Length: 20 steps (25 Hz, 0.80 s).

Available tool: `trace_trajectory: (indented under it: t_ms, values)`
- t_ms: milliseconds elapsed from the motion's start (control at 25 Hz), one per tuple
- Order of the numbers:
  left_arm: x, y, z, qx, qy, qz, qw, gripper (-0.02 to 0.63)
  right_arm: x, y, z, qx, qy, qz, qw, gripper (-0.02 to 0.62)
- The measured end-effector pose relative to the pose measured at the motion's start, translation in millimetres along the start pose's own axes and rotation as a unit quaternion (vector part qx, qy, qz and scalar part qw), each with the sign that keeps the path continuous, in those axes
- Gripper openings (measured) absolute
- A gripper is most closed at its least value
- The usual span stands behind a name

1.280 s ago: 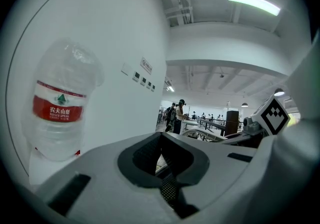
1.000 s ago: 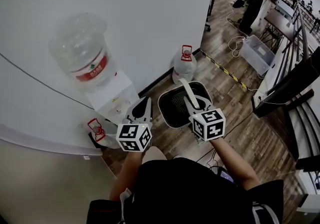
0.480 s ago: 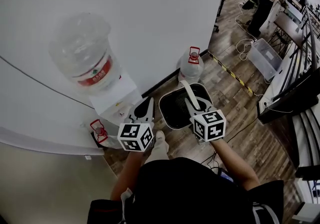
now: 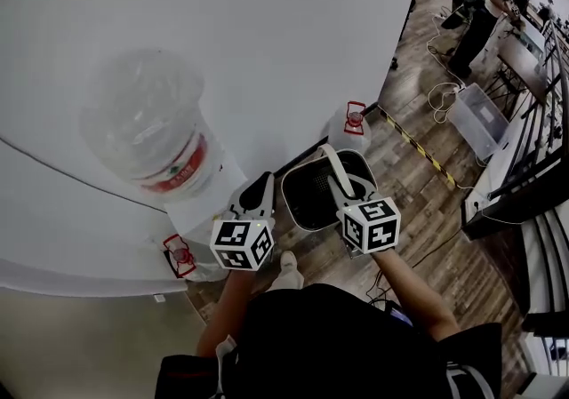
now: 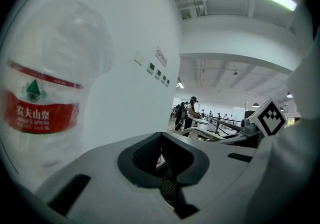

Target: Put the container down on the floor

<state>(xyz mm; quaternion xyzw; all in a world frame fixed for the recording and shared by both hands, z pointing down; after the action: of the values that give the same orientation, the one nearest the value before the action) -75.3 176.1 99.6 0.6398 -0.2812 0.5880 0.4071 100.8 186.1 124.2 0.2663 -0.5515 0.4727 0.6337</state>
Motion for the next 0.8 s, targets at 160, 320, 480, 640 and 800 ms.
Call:
trace_trajectory:
  t_ms: [160,320,480,640,800]
  values:
    - [-8,25,26,0.006,0.002,-0.004,1.0,0.017,-15,-7,35,0.006,0.002,0.0,1.0,0.034]
    - [-12,48,52,0.012,0.007,-0.007,0.9999,0.017,-26,-13,65,0.013,0.005,0.002,1.0,0.034]
    - [-13,63,69,0.024,0.01,-0.01,0.9996,0.017,-32,-14,88,0.019,0.008,0.002,1.0,0.034]
    - [-3,77,81,0.033,0.018,-0.02,0.9991,0.017,-28,-13,110,0.028,0.018,0.001,0.999,0.034]
    - [-2,84,92,0.05,0.029,-0.029,0.9979,0.017,-30,-12,127,0.036,0.03,0.002,0.999,0.034]
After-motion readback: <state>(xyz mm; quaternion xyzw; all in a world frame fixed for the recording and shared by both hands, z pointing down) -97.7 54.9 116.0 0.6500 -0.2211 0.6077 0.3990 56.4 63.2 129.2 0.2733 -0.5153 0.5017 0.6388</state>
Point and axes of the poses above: the fingertips, and each gripper's own axes: z forward along the fingers, y to its left, x out of its underside, the point moved 4 cm from there along -z, backward along the fingers, and after that the axes turned 7 degrees about -y, right-handed, at the moved point
